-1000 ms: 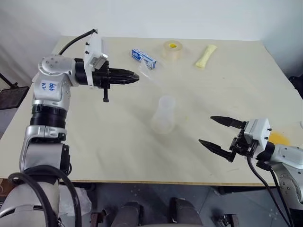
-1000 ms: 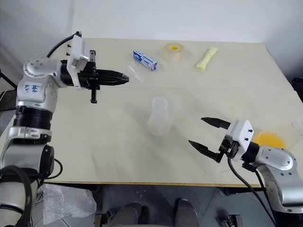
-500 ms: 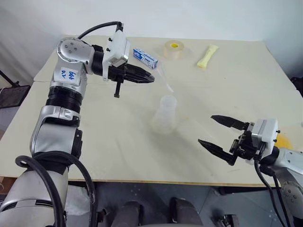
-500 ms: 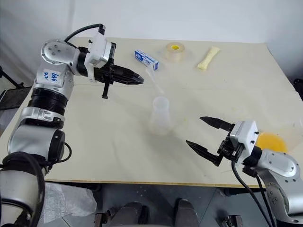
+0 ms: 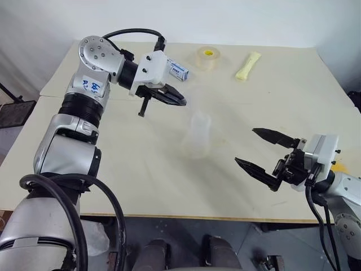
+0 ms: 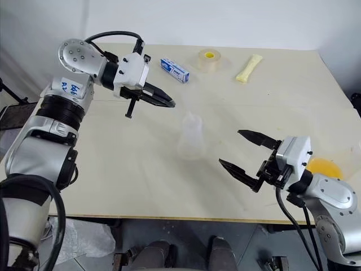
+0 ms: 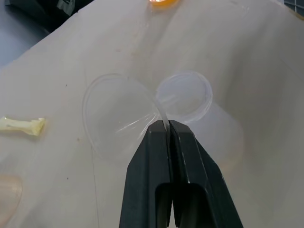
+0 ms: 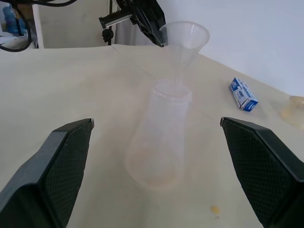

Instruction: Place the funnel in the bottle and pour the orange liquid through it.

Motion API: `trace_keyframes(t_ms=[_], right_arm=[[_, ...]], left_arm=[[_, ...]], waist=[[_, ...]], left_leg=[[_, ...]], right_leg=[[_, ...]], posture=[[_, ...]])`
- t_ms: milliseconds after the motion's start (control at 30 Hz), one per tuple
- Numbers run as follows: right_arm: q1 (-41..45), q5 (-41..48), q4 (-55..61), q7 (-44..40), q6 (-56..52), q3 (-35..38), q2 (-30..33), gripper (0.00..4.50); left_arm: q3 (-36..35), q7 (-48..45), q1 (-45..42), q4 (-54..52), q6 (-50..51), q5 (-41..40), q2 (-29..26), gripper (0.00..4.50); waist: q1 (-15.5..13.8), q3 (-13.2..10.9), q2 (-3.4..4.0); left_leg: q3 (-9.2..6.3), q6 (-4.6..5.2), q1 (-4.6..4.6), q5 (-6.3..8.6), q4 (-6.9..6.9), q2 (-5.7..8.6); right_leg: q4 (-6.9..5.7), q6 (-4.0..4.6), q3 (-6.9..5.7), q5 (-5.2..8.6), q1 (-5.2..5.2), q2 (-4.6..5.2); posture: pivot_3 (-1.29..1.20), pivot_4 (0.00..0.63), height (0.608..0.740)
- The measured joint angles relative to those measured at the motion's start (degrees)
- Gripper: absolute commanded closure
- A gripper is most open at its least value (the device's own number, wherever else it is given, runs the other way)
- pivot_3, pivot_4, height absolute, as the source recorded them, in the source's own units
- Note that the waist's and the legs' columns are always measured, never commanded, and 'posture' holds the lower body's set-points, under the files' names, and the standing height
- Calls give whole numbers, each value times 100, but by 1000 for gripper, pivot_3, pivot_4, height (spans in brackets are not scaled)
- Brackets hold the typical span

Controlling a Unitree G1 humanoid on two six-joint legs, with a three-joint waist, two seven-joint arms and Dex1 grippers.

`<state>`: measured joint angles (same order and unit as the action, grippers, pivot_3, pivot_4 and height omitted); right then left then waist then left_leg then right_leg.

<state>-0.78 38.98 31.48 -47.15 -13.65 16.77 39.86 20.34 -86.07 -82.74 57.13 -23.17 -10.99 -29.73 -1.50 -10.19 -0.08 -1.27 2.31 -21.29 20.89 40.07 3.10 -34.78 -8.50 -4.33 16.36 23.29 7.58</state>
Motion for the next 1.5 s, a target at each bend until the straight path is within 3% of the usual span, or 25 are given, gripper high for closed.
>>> trace_keyframes(t_ms=[600, 733, 1100, 1333, 1500], right_arm=[[-49, -304, 0, 42, 156, -31, -195, 0], [-86, -375, 0, 43, 235, -31, -234, 0], [-74, -427, -34, 22, 250, -29, -237, 0], [-234, -437, -4, 160, 203, 181, -233, 0], [-852, -466, 326, 552, 169, 446, -389, 0]], left_arm=[[1196, 0, -453, 223, -714, -67, 143, 4461], [1231, 0, -473, 226, -613, -131, 146, 3539], [759, 0, -618, 433, -424, -132, 235, 60], [-22, 0, -561, 385, 381, -326, 200, 22], [-837, 7, 110, 186, 1267, -571, 28, 22]], waist=[[0, -1, -2], [2, -1, -2], [1, -1, -2], [1, -1, -2], [17, 0, -1]], left_leg=[[5, 5, -2, -1, 0, 2], [6, 5, -2, -1, 1, 1], [8, 6, -2, -1, 1, 2], [7, 6, -1, -1, 2, 2], [9, 6, 2, -1, 5, -1]], right_leg=[[-6, -1, 5, -1, 5, 1], [-7, -1, 6, -1, 6, 1], [-10, -1, 6, -1, 8, 0], [-20, -1, 6, -1, 10, 1], [-34, -1, 7, -1, 15, 0]], posture=[[0, 150, 740], [0, 150, 740], [0, 150, 740], [0, 150, 740], [0, 150, 740]])
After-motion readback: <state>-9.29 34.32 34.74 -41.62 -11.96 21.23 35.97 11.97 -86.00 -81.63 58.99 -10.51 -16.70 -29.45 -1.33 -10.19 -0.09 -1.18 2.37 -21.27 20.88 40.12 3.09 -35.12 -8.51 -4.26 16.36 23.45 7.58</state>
